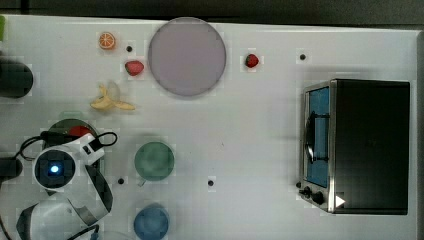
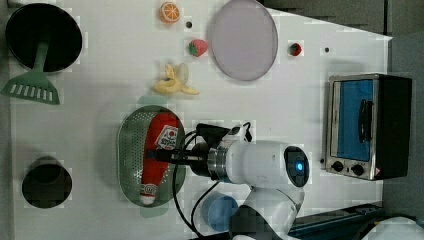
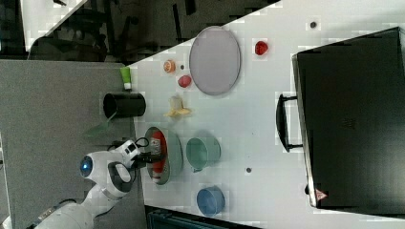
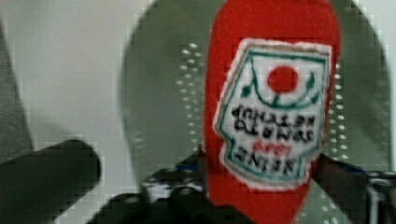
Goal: Pick Ketchup from the table and place it in strainer.
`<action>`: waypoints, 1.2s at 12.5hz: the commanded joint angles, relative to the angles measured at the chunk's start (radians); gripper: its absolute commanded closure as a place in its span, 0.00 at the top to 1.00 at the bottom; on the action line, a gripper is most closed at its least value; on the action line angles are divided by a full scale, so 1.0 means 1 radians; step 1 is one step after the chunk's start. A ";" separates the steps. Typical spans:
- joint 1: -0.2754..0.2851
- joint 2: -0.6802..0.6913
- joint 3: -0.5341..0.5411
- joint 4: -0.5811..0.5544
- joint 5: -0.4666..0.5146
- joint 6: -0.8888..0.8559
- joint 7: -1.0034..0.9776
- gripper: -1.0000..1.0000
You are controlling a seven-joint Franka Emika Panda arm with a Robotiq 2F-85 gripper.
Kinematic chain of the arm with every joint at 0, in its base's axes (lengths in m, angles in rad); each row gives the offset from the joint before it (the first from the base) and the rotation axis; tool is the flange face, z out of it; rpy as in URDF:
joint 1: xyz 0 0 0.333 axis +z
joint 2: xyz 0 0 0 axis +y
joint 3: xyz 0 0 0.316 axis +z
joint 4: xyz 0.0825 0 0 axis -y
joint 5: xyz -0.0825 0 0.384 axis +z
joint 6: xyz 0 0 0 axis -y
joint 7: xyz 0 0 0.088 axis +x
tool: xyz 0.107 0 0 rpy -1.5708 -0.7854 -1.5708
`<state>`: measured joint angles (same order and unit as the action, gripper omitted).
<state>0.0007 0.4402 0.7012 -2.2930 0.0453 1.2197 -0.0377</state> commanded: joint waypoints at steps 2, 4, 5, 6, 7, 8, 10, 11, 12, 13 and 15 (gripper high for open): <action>-0.006 -0.085 0.012 0.027 0.001 0.006 0.057 1.00; -0.041 -0.147 0.006 0.027 0.012 -0.023 0.071 1.00; -0.070 -0.186 0.005 0.028 0.012 -0.051 0.071 1.00; -0.104 -0.228 0.001 0.028 0.012 -0.089 0.071 1.00; -0.138 -0.273 -0.012 0.029 0.012 -0.143 0.071 1.00; -0.171 -0.318 -0.032 0.031 0.012 -0.200 0.071 1.00; -0.228 -0.413 -0.091 0.050 0.012 -0.321 0.071 1.00; -0.248 -0.458 -0.128 0.067 0.012 -0.386 0.071 1.00; -0.261 -0.501 -0.168 0.089 0.012 -0.456 0.070 1.00; -0.267 -0.540 -0.212 0.114 0.013 -0.537 0.070 1.00; -0.270 -0.606 -0.301 0.177 0.029 -0.716 0.070 1.00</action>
<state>-0.2388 -0.1400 0.4275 -2.1582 0.0545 0.5386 -0.0165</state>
